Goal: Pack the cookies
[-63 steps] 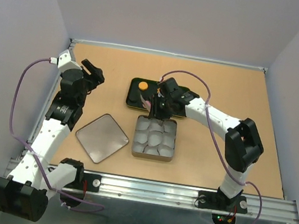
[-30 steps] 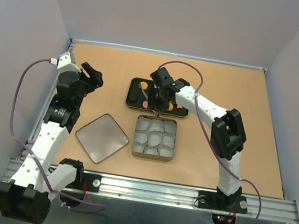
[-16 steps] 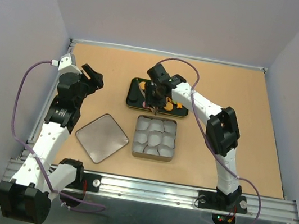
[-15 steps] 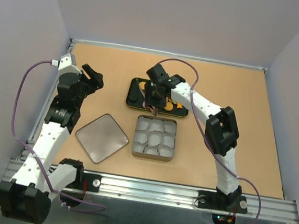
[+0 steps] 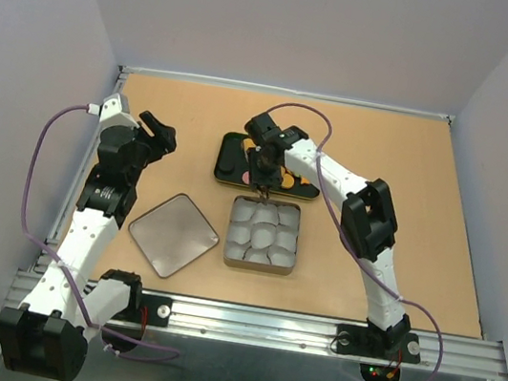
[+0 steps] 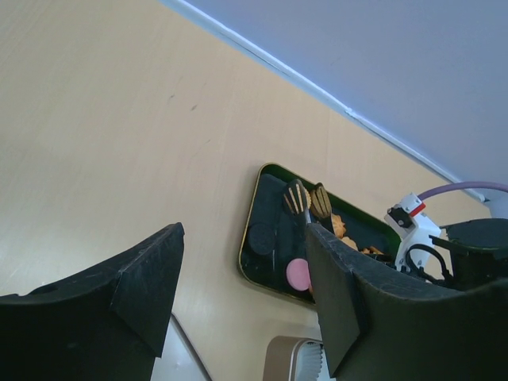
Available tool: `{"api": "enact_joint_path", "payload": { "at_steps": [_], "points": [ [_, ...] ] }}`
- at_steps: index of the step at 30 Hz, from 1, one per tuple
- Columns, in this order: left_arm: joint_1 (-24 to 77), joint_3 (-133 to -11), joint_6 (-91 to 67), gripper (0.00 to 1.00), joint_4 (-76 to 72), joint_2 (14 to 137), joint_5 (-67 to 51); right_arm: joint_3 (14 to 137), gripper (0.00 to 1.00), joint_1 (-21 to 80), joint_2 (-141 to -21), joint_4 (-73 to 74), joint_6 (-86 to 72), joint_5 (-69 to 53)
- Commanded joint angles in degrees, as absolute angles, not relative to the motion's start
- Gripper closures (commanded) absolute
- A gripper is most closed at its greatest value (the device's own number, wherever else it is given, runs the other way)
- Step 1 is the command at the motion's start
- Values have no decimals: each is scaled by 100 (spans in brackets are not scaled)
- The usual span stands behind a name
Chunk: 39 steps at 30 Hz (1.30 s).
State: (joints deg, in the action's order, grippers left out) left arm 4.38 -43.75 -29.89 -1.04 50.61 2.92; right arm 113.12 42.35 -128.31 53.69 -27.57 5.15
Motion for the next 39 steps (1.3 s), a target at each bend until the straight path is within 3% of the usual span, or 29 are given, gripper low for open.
{"api": "enact_joint_path", "payload": {
  "at_steps": [1,16,18,22,24,28,33,39],
  "points": [
    [404,-4342,-3032,27,-466,5036,141,11856,59,4254,-12823,5633,-2707,694],
    [404,-4368,-2901,28,-501,5229,132,12209,60,4254,-11822,6179,-2593,1020],
    [396,-4386,-2795,26,-475,5273,193,11919,60,4254,-11445,6179,-2593,985],
    [396,-4386,-2611,12,-562,5431,53,11365,61,4254,-10742,6144,-2637,827],
    [396,-4324,-2584,12,-755,5440,26,11076,61,4254,-10460,6056,-2654,782],
    [396,-3598,-2898,1,-1870,4898,-114,10304,62,4254,-9705,5837,-2777,441],
    [396,-3523,-2523,1,-2646,4842,-878,9406,64,4324,-9098,5538,-2970,106],
    [387,-4929,-1874,5,-916,6035,-239,8517,64,4737,-8587,5168,-3243,-229]
  ]
}}
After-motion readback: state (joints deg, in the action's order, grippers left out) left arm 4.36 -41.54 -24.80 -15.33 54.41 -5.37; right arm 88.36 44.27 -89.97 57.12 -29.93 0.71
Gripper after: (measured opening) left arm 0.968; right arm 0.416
